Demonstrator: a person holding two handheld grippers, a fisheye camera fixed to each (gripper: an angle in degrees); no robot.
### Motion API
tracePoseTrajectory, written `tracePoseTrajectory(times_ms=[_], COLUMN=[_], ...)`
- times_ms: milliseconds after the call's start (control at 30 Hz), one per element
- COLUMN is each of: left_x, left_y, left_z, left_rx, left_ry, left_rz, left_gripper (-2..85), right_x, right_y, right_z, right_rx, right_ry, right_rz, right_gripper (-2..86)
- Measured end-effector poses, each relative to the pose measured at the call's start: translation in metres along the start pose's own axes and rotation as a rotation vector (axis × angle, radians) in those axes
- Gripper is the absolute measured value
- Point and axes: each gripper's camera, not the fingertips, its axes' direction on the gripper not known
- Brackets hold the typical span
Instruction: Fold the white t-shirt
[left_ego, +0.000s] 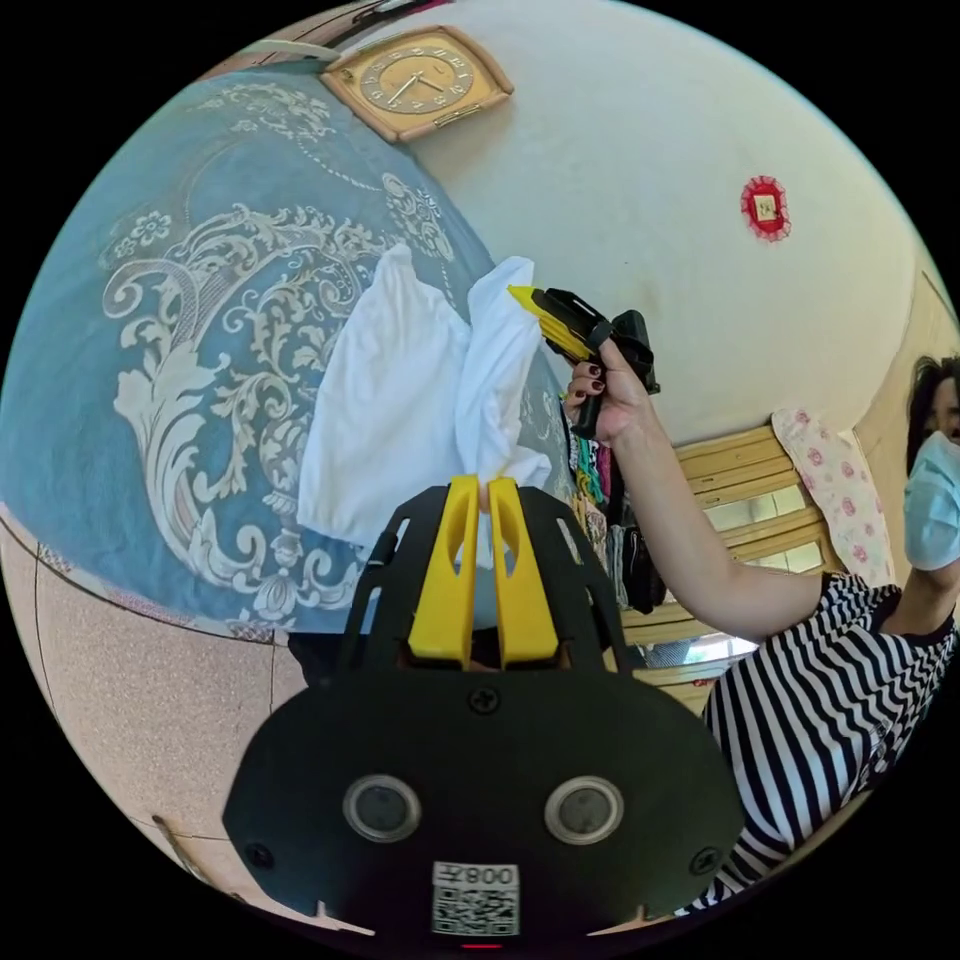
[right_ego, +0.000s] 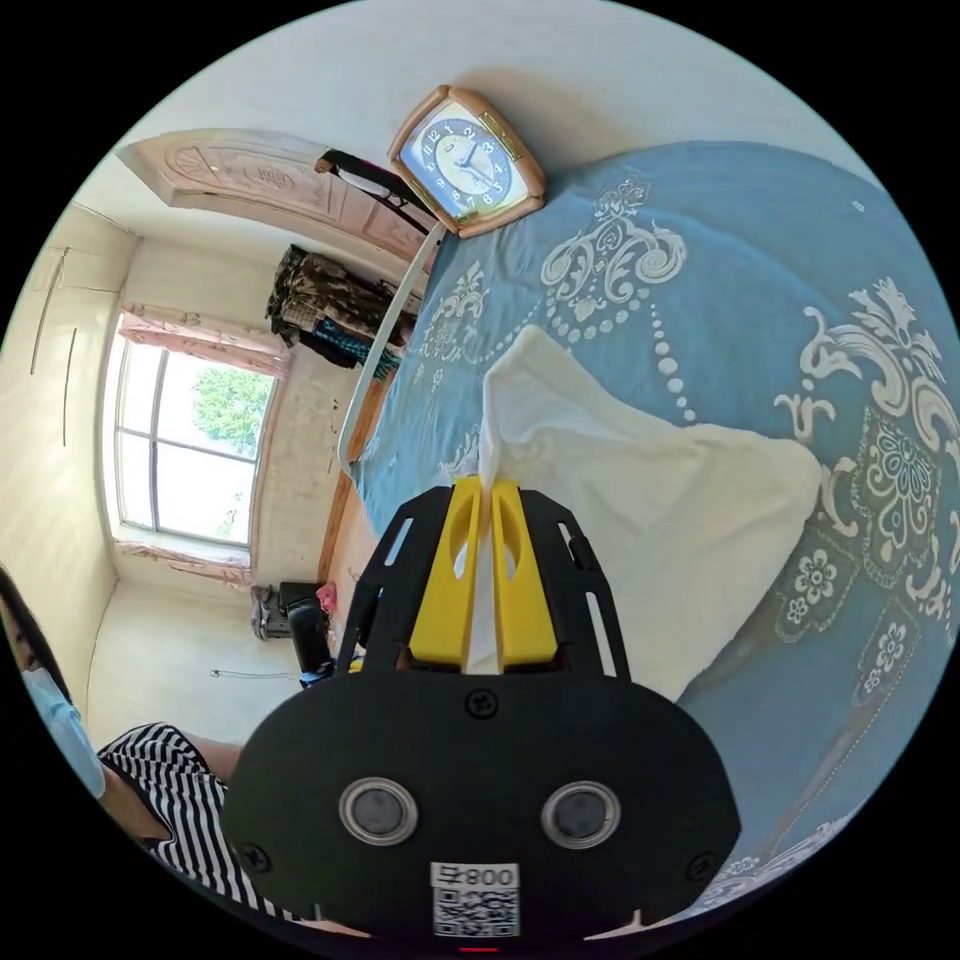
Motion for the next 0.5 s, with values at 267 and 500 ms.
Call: tracePoseTrajectory(times_ms=[267,500], left_x=[-0.022,-0.036], left_y=[0.002,0.003], left_z=[-0.040,-0.061], left_rx=[0.024,0.026], left_ry=[-0.002,-0.009], left_rz=[-0.081,-0.125], left_gripper=[2.0,2.1], right_x=[0.018,0.043], right_y=[-0.019,-0.026], right_z=[0.105,0.188], right_rx=[-0.097,-0.175], right_ry=[0.034,0.065], right_rz=[0.010,0.048], right_gripper=[1.4,2.2])
